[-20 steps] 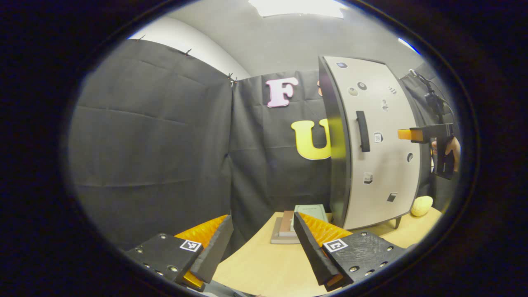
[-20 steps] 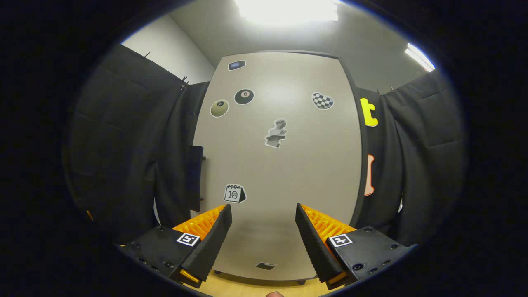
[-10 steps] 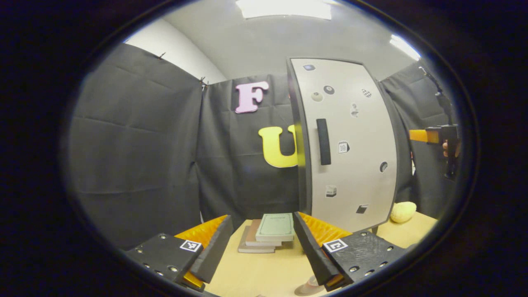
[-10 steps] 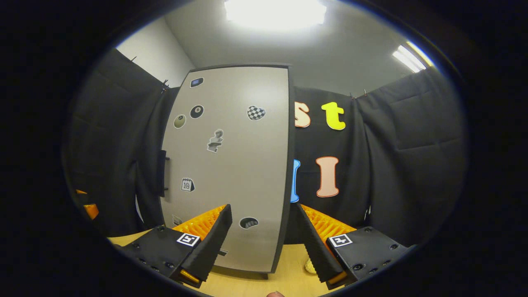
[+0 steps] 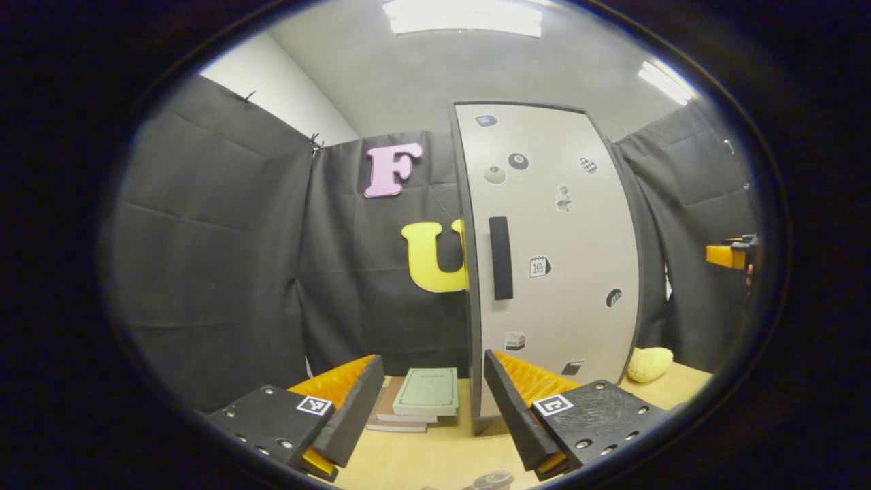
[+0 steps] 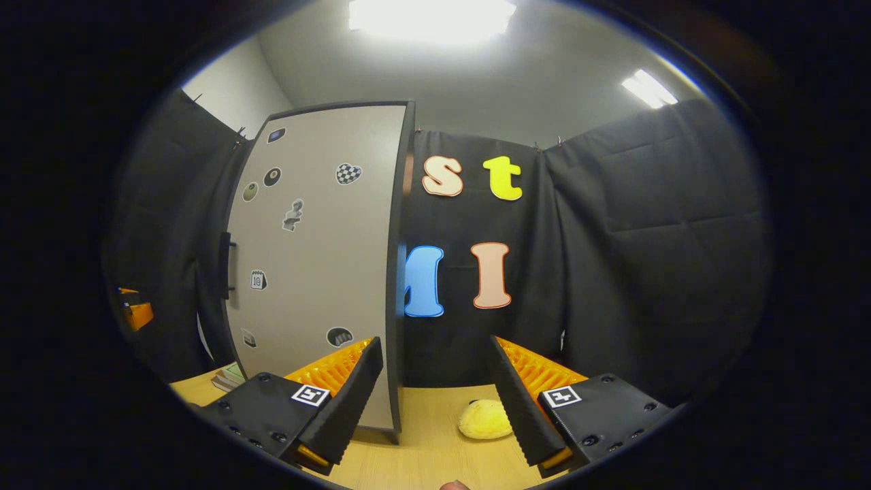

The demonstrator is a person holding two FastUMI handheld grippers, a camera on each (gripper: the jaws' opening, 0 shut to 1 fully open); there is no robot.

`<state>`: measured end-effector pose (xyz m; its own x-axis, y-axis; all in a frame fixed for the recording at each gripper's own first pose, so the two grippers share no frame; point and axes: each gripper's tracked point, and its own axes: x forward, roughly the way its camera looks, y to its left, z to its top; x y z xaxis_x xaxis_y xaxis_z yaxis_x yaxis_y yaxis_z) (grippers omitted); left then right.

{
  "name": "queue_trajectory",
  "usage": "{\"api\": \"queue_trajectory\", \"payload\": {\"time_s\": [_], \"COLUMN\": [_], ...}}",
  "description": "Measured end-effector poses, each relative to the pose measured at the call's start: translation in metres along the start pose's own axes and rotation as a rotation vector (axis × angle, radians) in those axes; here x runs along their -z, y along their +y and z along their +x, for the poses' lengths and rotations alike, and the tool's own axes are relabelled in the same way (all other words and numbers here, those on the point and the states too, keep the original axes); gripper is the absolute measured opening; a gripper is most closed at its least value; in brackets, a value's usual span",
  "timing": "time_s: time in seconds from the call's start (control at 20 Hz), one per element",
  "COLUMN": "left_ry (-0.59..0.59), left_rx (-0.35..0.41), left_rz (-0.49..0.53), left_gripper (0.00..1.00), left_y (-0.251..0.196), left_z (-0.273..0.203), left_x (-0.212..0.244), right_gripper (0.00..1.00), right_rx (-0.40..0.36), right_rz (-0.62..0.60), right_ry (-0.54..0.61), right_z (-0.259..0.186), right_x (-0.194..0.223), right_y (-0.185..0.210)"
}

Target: Open the cabinet door with the right hand, grasp the bottle in the cabinet with the left hand and place it on the coaster, then close the cabinet door with the right hand.

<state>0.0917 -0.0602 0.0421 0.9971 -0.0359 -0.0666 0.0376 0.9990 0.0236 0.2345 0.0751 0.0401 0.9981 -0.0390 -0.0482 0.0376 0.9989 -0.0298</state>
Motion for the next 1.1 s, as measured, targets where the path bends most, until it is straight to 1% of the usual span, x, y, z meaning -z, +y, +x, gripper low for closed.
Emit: {"api": "queue_trajectory", "payload": {"time_s": [0.2, 0.35, 0.65, 1.1], "left_ry": [-0.006, -0.003, 0.014, 0.013], "left_rx": [-0.002, -0.015, -0.025, -0.038], "left_rz": [0.023, 0.04, 0.014, 0.01], "left_gripper": [0.89, 0.89, 0.89, 0.89], "left_y": [-0.001, 0.0, 0.003, 0.006], "left_z": [-0.001, 0.0, 0.003, 0.003], "left_x": [-0.007, -0.007, -0.003, -0.002], "right_gripper": [0.98, 0.98, 0.98, 0.98], "right_rx": [0.033, 0.044, 0.036, 0.03], "right_rz": [0.005, 0.004, 0.026, 0.044], "right_ry": [0.012, 0.02, 0.041, 0.031], "right_z": [-0.009, -0.013, -0.013, -0.018], "right_x": [0.01, 0.02, 0.03, 0.026], "right_y": [-0.023, -0.03, -0.027, -0.024]}}
